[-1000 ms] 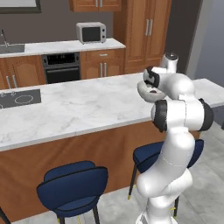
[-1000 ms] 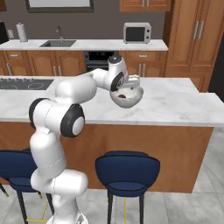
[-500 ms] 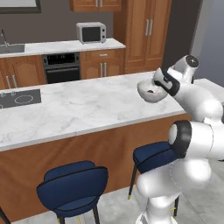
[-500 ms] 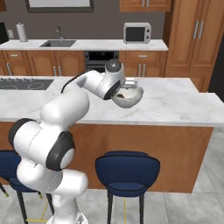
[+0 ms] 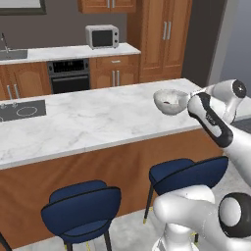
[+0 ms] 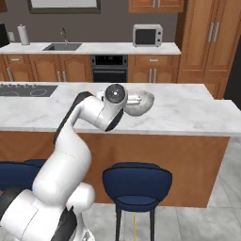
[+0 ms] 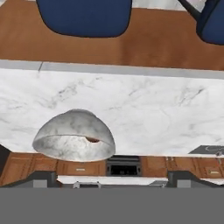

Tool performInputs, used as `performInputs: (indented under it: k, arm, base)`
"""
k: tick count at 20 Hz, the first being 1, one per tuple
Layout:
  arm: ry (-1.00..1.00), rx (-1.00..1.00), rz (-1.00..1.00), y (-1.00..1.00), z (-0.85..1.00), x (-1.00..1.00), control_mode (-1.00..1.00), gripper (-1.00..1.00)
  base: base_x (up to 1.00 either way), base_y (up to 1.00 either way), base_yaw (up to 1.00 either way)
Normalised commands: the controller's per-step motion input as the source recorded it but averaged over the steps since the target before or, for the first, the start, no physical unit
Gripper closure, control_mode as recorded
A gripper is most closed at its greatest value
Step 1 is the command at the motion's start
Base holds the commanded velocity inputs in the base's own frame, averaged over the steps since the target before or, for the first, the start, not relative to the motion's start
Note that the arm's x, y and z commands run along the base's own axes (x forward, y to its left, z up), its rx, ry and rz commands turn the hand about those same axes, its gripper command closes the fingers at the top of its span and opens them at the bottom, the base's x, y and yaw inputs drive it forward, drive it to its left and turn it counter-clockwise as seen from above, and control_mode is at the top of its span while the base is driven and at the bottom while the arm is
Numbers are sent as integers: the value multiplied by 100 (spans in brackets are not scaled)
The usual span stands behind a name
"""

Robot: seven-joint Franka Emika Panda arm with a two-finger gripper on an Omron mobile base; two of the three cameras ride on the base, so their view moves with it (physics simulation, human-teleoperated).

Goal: Retrieve the pear and peach from the fridge and place them into the bowl on the dining table.

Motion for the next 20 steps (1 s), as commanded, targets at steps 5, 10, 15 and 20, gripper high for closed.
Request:
performInputs:
  k: [5,10,15,20]
  arm:
    - [0,-15,12,38,18,-100,-100,-100]
    - [2,-35,12,50,1,-100,-100,-100]
    - [2,-46,13,64,0,-100,-100,-100]
    - [6,-25,12,25,0,-69,-100,-100]
  base:
    - [0,0,0]
    - [0,0,0]
    - [0,0,0]
    - [0,0,0]
